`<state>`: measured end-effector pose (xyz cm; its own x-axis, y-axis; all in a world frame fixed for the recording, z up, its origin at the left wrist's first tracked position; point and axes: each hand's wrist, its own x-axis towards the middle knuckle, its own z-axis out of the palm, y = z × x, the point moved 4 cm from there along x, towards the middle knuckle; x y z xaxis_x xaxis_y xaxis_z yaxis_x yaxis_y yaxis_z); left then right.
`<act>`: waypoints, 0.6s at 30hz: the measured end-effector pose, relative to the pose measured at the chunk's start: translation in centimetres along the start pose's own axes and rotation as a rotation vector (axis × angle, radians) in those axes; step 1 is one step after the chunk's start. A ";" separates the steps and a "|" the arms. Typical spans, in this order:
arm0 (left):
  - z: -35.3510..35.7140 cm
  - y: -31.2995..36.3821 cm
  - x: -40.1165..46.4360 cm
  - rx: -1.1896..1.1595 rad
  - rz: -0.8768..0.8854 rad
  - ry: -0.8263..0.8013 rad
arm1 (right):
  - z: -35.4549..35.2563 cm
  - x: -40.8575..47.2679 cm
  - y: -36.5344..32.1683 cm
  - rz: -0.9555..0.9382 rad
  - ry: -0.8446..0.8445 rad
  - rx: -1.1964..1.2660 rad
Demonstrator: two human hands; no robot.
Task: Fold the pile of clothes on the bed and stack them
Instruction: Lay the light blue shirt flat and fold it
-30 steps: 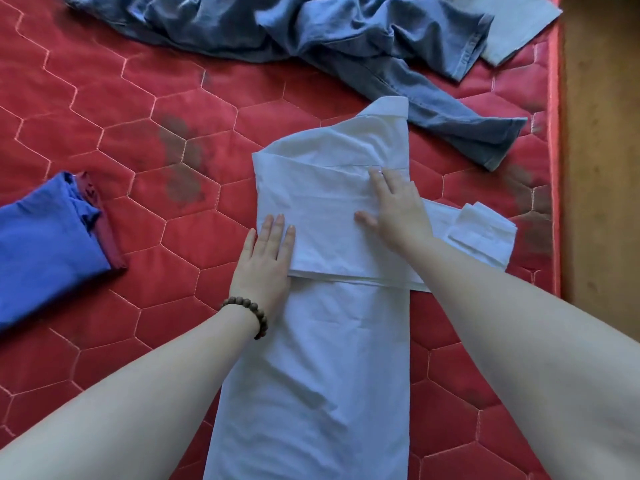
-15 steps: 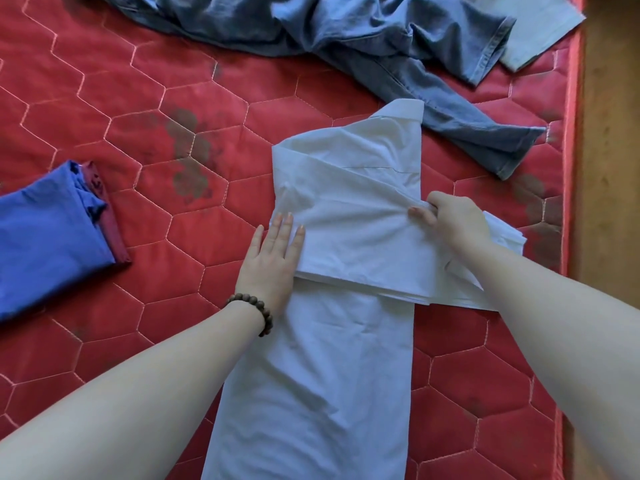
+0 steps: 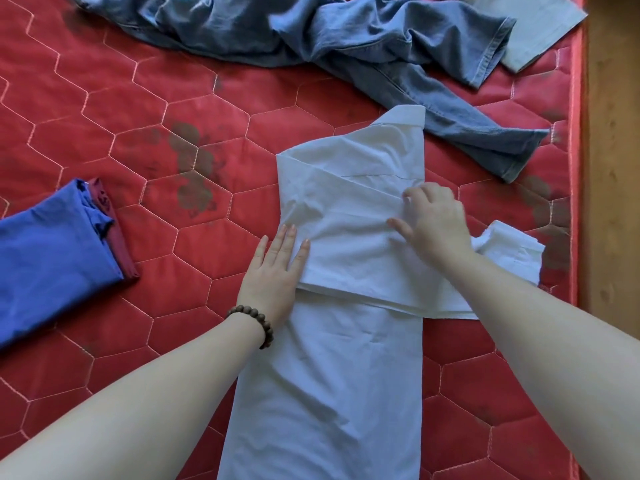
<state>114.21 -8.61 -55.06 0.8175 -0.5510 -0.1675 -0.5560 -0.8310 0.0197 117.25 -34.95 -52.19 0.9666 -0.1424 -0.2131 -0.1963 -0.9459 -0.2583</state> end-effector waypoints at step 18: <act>1.8 -1.6 -1.7 -0.265 -0.072 0.120 | 3.2 10.4 -15.2 -0.070 -0.315 0.437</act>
<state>113.47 -6.21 -56.61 0.8743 -0.4816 -0.0600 -0.4500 -0.8508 0.2714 129.76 -21.08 -53.52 0.8966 0.0744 -0.4365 -0.2485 -0.7314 -0.6351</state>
